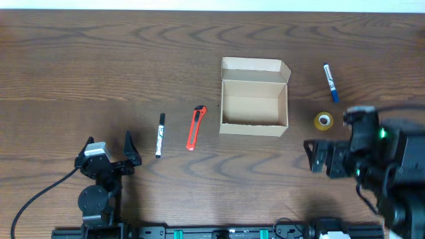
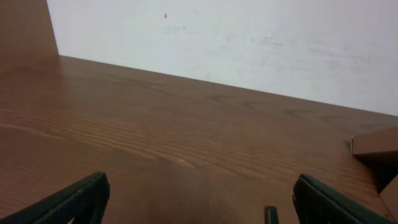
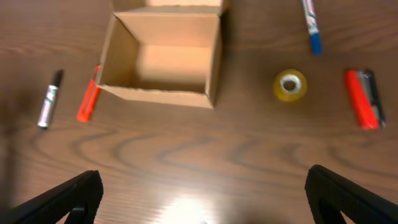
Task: Pack container
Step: 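Move the right gripper over the yellow tape roll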
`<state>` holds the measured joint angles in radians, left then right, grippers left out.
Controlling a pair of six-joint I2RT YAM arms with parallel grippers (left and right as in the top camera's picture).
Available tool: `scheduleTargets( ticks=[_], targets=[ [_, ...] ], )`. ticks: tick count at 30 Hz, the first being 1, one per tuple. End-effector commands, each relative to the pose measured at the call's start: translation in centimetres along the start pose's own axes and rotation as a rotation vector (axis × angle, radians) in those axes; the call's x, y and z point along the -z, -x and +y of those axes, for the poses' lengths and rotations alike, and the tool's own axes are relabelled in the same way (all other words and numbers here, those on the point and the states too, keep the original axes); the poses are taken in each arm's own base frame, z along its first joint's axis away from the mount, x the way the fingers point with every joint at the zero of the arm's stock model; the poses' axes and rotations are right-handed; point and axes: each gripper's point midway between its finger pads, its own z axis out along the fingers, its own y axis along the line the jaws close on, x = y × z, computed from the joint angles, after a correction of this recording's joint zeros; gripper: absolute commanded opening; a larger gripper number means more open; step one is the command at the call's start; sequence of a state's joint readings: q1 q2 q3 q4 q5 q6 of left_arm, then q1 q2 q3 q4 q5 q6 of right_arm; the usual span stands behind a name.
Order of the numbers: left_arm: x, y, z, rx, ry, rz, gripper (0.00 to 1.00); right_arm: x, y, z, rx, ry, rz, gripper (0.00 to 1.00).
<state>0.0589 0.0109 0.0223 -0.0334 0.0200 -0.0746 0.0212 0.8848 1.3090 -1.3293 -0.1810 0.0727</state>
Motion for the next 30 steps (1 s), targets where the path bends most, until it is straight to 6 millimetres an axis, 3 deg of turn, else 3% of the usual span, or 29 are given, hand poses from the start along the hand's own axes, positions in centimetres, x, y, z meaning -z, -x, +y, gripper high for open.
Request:
scheduleTargets(
  ticks=[1, 3, 8, 11, 16, 19, 25, 30],
  targets=[
    [-0.1, -1.7, 0.4, -0.001, 0.016, 0.052, 0.95, -0.8, 1.6, 0.7, -0.015, 0.041, 0.001, 0.99],
    [-0.1, -1.7, 0.4, -0.001, 0.016, 0.053, 0.95, -1.7, 2.9, -1.5, -0.014, -0.084, -0.017, 0.99],
    [-0.1, -1.7, 0.4, -0.001, 0.016, 0.053, 0.95, -2.7, 5.4, -9.7, -0.192, -0.540, -0.063, 0.99],
    [-0.1, -1.7, 0.4, -0.001, 0.016, 0.053, 0.95, -4.5, 6.5, -11.9, -0.201, -0.616, -0.045, 0.99],
    [-0.1, -1.7, 0.4, -0.001, 0.016, 0.052, 0.95, -8.7, 6.2, -13.3, -0.190, -0.625, 0.075, 0.99],
    [-0.1, -1.7, 0.4, -0.001, 0.016, 0.053, 0.95, -11.1, 5.6, -12.8, -0.192, -0.568, 0.139, 0.99],
    [-0.1, -1.7, 0.4, -0.001, 0.016, 0.052, 0.95, -16.7, 6.3, -11.7, -0.104, -0.412, 0.195, 0.99],
    [-0.1, -1.7, 0.4, -0.001, 0.016, 0.052, 0.95, -20.0, 5.1, -11.9, -0.102, -0.376, 0.276, 0.99]
  ],
)
